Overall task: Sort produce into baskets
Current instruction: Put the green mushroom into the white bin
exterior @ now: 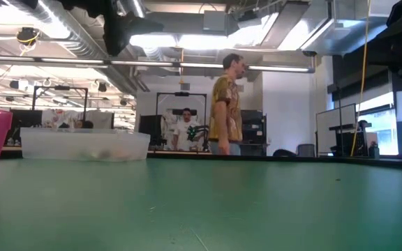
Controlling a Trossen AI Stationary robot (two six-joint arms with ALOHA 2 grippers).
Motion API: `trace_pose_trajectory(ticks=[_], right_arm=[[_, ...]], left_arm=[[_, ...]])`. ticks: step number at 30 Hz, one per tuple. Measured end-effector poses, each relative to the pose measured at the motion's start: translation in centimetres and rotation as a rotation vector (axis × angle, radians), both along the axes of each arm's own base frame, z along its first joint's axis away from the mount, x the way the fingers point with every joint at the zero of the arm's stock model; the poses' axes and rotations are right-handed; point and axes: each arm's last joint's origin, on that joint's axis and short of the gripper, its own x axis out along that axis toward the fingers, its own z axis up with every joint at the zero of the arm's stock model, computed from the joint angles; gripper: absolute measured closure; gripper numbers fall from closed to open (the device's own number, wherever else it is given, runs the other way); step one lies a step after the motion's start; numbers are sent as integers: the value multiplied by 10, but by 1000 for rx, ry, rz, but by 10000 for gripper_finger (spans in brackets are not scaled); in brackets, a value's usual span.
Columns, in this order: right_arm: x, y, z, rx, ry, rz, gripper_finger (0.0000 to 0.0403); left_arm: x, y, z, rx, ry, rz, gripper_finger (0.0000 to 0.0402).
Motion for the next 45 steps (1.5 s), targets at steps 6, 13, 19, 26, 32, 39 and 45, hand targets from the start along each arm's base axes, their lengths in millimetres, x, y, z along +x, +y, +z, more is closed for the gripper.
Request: trace_pose_trajectory(ticks=[6, 13, 19, 26, 32, 39, 45], right_arm=[[0, 0, 0, -1, -4, -6, 182], [0, -1, 0, -9, -6, -16, 182], [0, 0, 0, -7, -8, -17, 182], [0, 0, 1, 1, -15, -19, 182], [0, 0, 1, 1, -14, -18, 182], [0, 0, 1, 0, -13, -19, 182], [0, 0, 1, 0, -13, -18, 182]], left_arm=[[15, -24, -18, 5, 7, -65, 155], [36, -45, -38, -12, -51, -112, 155], [44, -54, -50, -31, -50, -127, 155], [59, -74, -39, 11, -85, -183, 155], [84, -89, -34, 34, -37, -196, 155], [119, -107, -35, 70, 50, -304, 155], [141, -121, -30, 57, 33, -334, 155]])
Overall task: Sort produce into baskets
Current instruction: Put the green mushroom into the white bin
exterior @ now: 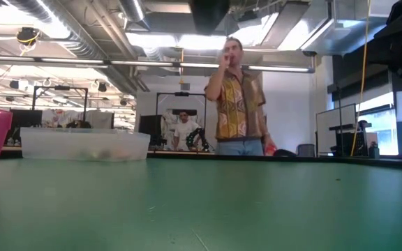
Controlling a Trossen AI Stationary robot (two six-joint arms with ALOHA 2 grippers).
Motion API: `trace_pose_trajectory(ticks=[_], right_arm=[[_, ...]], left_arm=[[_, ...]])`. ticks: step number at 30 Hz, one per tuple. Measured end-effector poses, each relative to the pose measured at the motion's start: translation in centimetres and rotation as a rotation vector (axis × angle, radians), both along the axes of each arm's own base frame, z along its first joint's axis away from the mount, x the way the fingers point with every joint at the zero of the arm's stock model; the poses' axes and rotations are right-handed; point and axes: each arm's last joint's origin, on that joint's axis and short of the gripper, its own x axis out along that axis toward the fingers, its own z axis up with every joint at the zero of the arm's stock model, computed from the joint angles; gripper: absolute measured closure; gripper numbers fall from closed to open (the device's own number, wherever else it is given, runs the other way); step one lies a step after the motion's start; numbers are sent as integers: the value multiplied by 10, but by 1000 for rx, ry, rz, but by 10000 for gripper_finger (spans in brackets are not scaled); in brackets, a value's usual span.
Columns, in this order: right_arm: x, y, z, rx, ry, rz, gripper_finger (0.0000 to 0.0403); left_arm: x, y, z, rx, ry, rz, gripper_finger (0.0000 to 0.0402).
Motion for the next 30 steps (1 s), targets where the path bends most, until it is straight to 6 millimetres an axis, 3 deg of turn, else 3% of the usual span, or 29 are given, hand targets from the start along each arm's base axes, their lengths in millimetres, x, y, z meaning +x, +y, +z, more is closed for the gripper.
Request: trace_pose_trajectory(ticks=[13, 21, 25, 30], right_arm=[[0, -1, 1, -4, -13, -28, 182], [5, 1, 26, -84, -222, -94, 182], [6, 2, 29, -98, -241, -66, 182], [5, 2, 25, -108, -208, -43, 182]], left_arm=[[9, -6, 5, -33, -17, 18, 155], [15, -3, 20, -5, -72, 51, 155], [15, -4, 18, 116, -7, 20, 155], [14, -2, 16, 107, 58, 61, 155]])
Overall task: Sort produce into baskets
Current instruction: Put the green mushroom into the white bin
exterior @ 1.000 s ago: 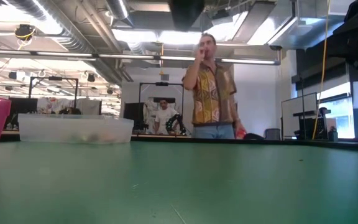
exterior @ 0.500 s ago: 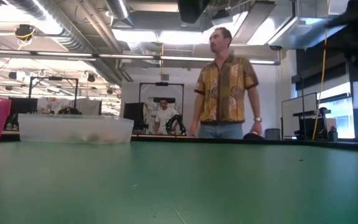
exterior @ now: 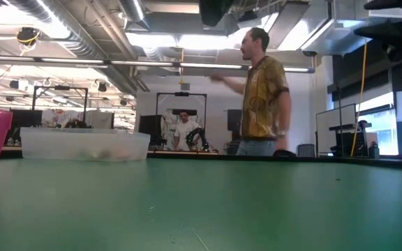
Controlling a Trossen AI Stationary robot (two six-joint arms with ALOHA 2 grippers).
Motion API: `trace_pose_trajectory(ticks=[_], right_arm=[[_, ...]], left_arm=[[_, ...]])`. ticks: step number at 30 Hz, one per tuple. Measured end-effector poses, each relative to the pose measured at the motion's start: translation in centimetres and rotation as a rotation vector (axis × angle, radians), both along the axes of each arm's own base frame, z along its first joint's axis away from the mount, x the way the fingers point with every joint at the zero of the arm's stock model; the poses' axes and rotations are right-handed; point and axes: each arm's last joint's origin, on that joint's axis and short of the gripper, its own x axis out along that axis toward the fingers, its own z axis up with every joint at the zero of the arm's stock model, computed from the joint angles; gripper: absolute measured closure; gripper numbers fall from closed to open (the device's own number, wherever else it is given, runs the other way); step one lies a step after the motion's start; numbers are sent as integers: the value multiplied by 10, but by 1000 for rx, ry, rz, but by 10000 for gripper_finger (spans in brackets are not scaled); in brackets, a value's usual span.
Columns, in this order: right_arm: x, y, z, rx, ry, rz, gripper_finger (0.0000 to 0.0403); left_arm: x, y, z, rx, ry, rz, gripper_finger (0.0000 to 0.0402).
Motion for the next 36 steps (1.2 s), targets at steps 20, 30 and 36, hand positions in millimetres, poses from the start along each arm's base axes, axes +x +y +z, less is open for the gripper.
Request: trace_pose_trajectory(ticks=[20, 30, 36], right_arm=[[0, 0, -3, 2, 20, -4, 182], [0, 0, -3, 12, 23, 11, 182], [0, 1, -4, 10, 28, 23, 182]], left_arm=[[-3, -37, -32, 7, 35, -89, 155], [39, -61, -50, 87, 170, -132, 155], [44, -65, -44, 90, 254, -109, 155]])
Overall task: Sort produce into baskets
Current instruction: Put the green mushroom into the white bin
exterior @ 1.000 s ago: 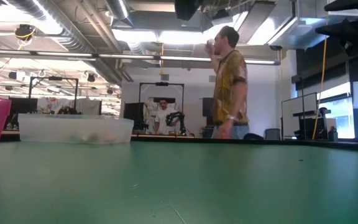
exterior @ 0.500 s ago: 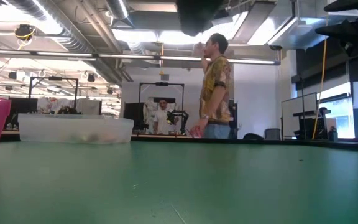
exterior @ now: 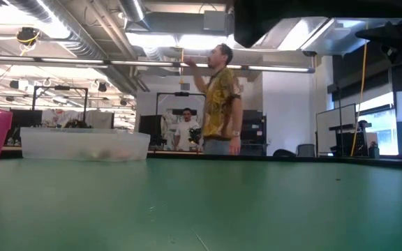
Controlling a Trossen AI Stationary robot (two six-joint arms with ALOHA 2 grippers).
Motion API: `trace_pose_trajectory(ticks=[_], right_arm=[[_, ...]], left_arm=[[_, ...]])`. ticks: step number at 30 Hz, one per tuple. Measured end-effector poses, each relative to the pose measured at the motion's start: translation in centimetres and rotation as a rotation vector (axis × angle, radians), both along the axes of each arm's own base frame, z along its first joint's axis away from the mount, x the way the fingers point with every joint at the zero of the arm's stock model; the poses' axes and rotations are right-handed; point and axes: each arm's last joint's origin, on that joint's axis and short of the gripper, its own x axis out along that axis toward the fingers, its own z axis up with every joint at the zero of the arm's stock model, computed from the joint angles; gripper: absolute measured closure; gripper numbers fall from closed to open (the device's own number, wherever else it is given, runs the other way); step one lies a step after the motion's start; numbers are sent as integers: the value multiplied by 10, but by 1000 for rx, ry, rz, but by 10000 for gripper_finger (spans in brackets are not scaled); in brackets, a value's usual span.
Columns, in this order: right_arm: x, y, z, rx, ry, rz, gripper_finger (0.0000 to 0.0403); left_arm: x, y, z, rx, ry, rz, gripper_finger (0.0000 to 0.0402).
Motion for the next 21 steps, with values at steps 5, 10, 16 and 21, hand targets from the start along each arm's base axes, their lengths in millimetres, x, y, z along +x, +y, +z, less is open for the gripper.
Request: trace_pose_trajectory(ticks=[5, 10, 16, 21], right_arm=[[0, 0, -1, -7, 7, 0, 182], [0, 0, -1, -7, 8, 0, 182], [0, 0, -1, 7, 9, -2, 182], [0, 0, -2, 17, 12, 3, 182]], left_arm=[[-3, -10, 2, 0, -33, -25, 155], [-7, -22, -10, 15, -17, -62, 155], [2, -28, -40, 11, -4, -70, 155], [7, -24, -45, 21, -7, -76, 155]])
